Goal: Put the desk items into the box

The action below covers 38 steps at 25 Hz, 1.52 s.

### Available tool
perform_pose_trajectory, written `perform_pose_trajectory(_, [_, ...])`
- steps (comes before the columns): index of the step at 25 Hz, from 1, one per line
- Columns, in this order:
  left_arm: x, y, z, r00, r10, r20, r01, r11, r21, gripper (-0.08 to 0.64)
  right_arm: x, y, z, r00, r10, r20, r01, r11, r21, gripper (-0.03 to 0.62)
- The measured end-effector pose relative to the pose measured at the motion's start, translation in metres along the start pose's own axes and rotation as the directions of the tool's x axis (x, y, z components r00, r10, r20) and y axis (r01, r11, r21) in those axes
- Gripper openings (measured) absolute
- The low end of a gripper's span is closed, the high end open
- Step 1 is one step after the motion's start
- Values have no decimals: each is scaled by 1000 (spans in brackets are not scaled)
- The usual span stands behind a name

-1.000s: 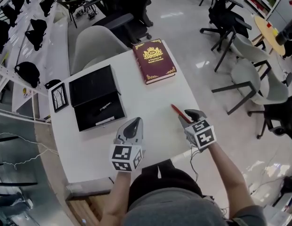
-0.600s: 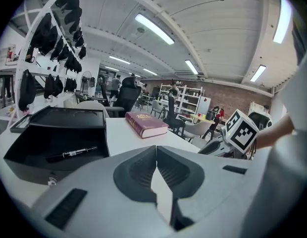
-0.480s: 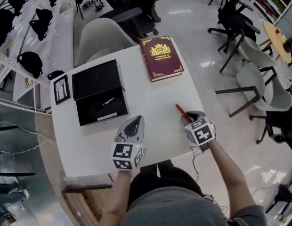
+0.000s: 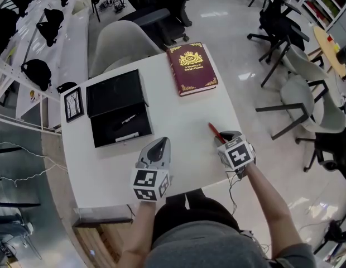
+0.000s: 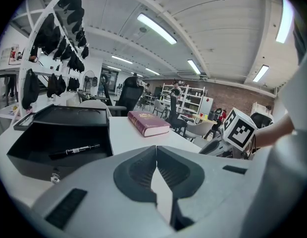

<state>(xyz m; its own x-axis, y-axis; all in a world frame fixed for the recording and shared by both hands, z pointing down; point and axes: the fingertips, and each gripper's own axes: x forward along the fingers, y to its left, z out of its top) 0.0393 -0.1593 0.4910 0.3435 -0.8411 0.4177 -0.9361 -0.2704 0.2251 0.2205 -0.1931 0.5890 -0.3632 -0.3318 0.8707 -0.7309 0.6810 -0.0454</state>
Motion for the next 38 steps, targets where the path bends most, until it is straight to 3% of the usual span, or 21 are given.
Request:
perform_pose_trajectory(12, [-13,-1,5,999,28,17,-28,1000,13,7,-1,-2,4,999,6,32,-6,1000,12,54])
perform_pose_trajectory(20, [-23,0,12,997,68,41,-69,997,28,6,-25,12,23,989,50,139,-58,997,52,54])
perform_pose_trajectory(25, [-34,7,16,992,114,58,-116,993,29,8,-44,28,45,969,102,226,-117,992,54,54])
perform_pose_trajectory(38, [-64,28,22,966,238,103,-240,971,11,8,-85,76,111,895,238,378,-223,971,-83,54])
